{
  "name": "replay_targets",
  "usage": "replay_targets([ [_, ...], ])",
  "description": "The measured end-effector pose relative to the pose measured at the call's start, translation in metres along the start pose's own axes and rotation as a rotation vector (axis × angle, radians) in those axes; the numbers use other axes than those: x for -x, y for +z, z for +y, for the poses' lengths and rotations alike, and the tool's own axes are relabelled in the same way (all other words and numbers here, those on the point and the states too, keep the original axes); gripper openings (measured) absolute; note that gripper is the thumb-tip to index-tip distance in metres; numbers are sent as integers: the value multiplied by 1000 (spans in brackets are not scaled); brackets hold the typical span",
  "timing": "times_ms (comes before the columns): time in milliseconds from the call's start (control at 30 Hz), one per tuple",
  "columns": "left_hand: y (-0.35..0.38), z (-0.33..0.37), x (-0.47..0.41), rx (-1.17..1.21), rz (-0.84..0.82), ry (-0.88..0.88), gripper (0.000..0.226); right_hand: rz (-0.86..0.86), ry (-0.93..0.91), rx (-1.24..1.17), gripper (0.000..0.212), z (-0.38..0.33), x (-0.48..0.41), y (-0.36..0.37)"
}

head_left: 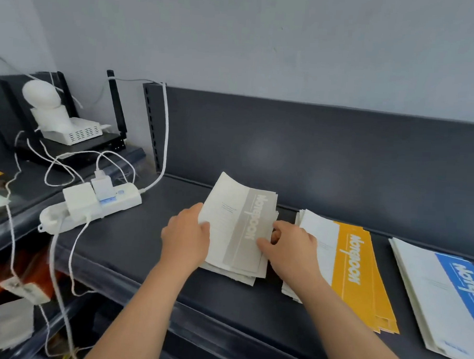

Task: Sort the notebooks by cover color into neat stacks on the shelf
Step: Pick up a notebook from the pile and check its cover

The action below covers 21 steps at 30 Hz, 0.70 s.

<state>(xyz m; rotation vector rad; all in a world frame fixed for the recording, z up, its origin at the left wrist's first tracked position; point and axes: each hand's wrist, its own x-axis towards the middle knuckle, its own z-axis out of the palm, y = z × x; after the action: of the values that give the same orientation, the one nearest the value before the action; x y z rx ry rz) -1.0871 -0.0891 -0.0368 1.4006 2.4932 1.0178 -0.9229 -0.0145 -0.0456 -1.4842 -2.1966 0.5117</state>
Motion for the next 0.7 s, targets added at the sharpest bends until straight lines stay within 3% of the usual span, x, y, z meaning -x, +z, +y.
replay_targets([
  [133,4,-13,-10,-104,-67,24,11,-6,11,147,29,-8,1,10],
  [367,1,-20,-10,-198,-28,110,43,34,-37,200,25,-14,4,6],
  [500,-1,-3,0,-223,49,259,37,148,-43,129,44,-2,15,-16],
  [700,16,42,28,-63,13,421,22,236,82,146,47,44,54,-49],
])
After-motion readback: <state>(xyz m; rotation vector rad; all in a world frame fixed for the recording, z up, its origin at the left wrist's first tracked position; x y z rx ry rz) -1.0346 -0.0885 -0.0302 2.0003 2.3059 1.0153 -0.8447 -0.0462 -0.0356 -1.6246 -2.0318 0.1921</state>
